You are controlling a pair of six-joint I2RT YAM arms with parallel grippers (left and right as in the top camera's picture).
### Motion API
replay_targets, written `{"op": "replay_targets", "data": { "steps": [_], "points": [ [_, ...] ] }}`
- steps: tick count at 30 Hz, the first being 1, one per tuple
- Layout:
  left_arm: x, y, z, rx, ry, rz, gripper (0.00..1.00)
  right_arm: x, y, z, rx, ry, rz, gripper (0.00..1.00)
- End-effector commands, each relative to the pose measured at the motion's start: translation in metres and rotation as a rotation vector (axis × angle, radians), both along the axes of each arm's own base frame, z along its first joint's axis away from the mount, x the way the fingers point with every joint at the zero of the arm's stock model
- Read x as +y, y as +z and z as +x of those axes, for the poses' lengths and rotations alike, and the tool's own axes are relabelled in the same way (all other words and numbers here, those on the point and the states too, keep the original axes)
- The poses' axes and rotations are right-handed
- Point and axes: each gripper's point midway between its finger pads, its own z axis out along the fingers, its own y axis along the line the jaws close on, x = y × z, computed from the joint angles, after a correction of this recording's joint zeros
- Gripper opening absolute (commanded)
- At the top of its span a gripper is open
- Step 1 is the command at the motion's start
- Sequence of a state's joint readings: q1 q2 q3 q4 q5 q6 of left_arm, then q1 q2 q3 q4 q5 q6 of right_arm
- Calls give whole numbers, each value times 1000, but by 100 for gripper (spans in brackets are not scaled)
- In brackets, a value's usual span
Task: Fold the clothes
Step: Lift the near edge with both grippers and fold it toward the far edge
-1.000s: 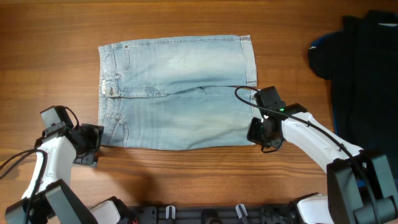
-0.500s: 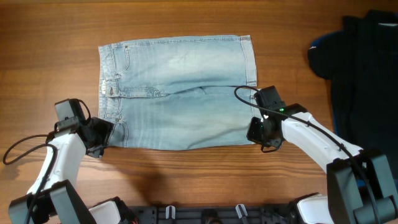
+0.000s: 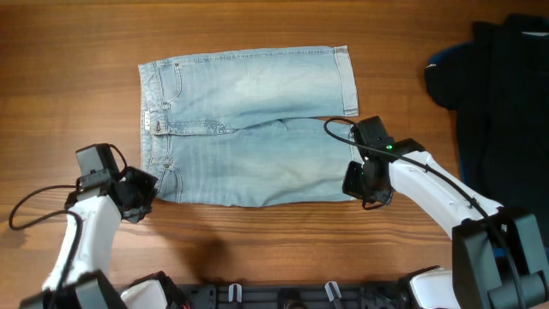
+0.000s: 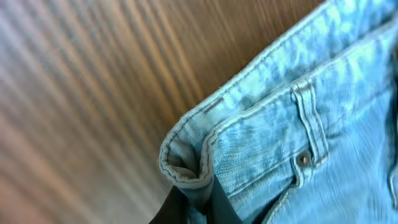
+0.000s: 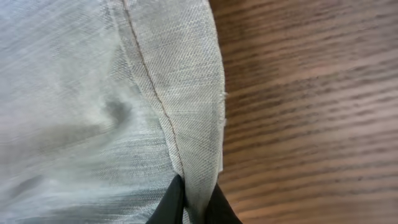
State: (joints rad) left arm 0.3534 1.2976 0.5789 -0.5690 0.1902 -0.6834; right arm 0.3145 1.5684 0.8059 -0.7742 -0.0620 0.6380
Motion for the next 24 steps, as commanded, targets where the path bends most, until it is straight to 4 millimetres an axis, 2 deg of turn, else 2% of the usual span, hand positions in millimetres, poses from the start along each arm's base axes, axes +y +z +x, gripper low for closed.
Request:
{"op": "replay_targets", "data": {
  "steps": [1,5,9,12,16,19,20,21,24],
  "points": [
    [-8,40,5,-103,-89,15,4,3,26,20,-99,8,13,4],
    [-9,72,-9,-131,-82,49,4,-11,48,13,-125,-9,16,4],
    [-16,86,-29,-87,-82,31,4,-30,68,-3,-116,-48,18,4],
    [-25,94,-52,-1,-106,2,4,-31,93,-6,-119,-14,19,4],
    [-42,129,-54,-34,-175,-11,4,-28,131,9,-177,2,30,4],
    [-44,155,-52,-57,-192,36,4,-16,161,27,-252,31,90,4],
    [-45,159,-50,-69,-198,38,4,-14,165,30,-265,33,98,4],
    [-45,164,-47,-79,-198,49,4,-12,175,40,-297,42,101,4],
    [-29,169,-38,-54,-165,122,4,-8,184,61,-310,82,96,4]
  ]
}}
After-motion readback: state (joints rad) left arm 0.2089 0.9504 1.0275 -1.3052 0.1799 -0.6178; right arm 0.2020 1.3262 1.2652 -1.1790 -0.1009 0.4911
